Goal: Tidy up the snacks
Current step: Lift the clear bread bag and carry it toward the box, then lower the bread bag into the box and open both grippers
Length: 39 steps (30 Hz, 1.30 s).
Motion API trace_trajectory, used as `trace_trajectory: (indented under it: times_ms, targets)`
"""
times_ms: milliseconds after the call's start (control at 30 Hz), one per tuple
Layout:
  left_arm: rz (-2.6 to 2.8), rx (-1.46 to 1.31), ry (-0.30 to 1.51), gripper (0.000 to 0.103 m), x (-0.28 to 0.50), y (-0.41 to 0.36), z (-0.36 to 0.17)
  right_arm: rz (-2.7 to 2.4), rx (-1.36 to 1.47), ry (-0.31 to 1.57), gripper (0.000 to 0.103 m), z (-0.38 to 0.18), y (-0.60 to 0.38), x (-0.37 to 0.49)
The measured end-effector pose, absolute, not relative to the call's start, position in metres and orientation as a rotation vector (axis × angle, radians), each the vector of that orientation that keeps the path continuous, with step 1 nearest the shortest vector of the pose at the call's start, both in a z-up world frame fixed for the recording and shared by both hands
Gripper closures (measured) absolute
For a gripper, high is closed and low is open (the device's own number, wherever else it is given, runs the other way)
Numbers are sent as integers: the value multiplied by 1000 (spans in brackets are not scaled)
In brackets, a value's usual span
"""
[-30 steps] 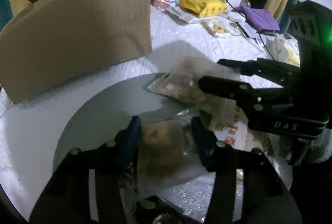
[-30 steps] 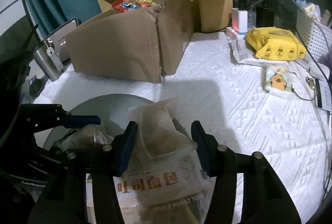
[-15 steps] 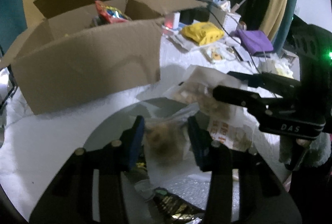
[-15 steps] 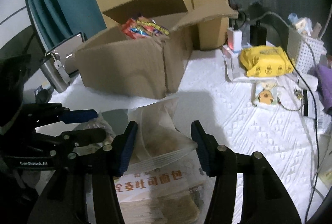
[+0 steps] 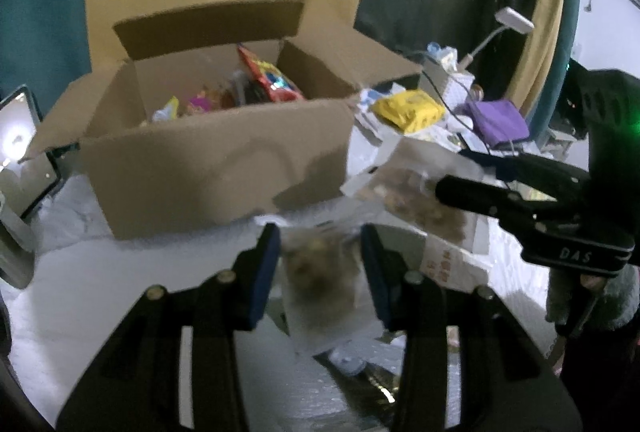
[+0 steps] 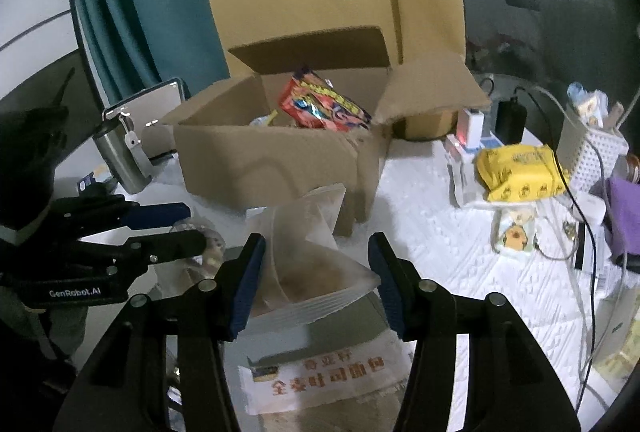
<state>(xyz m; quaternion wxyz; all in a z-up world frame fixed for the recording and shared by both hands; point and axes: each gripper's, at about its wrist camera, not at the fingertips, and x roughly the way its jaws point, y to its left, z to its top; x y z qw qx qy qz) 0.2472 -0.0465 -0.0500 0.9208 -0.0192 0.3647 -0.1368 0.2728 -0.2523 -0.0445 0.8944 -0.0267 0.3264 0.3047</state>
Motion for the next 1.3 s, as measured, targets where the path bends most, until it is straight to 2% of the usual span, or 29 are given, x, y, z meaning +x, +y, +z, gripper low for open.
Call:
trace_trajectory:
  times_ms: [767,1300]
  targets:
    - [-204,-89,626,61,258,39,-11,690,-123,592,47,3,-174,286]
    - [-174,-90,561,61,303,68,12,669,-118,544,47,21,-160,332]
